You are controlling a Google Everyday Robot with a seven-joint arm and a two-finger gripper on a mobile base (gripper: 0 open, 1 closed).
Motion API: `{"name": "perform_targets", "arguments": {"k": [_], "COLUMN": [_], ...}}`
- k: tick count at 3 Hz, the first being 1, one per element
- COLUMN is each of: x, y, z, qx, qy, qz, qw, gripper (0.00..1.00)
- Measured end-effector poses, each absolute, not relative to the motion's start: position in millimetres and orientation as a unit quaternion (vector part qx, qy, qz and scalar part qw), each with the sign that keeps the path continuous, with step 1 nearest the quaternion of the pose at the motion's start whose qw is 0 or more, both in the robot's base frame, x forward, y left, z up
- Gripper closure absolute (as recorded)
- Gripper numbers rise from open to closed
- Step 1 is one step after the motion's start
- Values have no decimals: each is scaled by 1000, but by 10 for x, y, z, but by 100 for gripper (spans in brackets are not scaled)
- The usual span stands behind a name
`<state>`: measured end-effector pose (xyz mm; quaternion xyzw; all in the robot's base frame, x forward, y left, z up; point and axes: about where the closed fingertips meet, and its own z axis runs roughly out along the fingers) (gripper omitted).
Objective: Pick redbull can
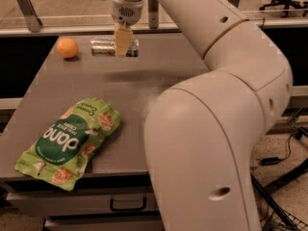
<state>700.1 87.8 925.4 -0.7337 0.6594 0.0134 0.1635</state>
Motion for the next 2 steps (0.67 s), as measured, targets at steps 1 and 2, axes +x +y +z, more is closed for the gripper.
{"name": "perform_targets", "arguments": {"k": [1, 2], "x": [6858, 6899], "y": [882, 915], "z": [9405, 9376], "qx": [-746, -745], "qy": [642, 642], "qz": [18, 17], "qw": [175, 179], "gripper": [100, 100]}}
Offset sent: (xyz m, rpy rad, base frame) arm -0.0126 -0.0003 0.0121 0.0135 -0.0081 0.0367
